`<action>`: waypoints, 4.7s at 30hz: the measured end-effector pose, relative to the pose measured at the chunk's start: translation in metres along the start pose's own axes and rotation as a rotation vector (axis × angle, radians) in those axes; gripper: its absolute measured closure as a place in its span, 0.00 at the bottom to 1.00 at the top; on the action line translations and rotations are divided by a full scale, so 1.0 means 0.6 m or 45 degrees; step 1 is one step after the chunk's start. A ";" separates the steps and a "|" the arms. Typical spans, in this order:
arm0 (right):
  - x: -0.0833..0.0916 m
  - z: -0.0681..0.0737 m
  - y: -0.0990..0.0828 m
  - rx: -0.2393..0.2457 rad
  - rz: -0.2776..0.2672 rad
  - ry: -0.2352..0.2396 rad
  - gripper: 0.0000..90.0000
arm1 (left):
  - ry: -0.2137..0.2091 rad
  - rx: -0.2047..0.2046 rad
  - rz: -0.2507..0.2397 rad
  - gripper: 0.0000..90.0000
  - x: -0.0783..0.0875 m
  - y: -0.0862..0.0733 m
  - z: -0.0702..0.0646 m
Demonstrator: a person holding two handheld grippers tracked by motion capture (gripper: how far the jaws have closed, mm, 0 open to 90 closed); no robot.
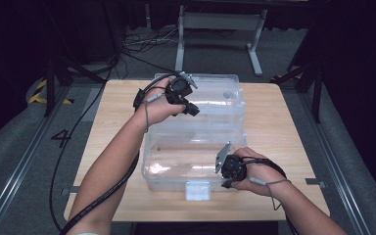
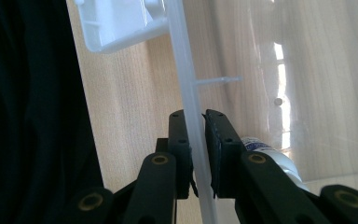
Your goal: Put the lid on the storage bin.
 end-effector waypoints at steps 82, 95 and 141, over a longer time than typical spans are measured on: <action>0.000 0.006 -0.006 -0.046 -0.082 -0.062 0.90 | 0.000 -0.186 0.114 0.95 0.028 -0.019 -0.174; 0.000 0.007 -0.005 -0.043 -0.088 -0.085 0.89 | -0.012 -0.192 0.132 0.95 0.025 -0.023 -0.185; 0.161 0.001 -0.025 -0.130 -0.557 -0.046 0.95 | -0.037 -0.142 0.105 0.94 0.018 -0.035 -0.198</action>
Point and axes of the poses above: each handheld gripper's, and its own axes: x roughly backward along the jaws, y roughly out of its top, z roughly to its left, the point moved 6 cm from there along -x, roughly forward along the jaws, and after that the axes turned 12 degrees about -x, right-handed, at the moved point
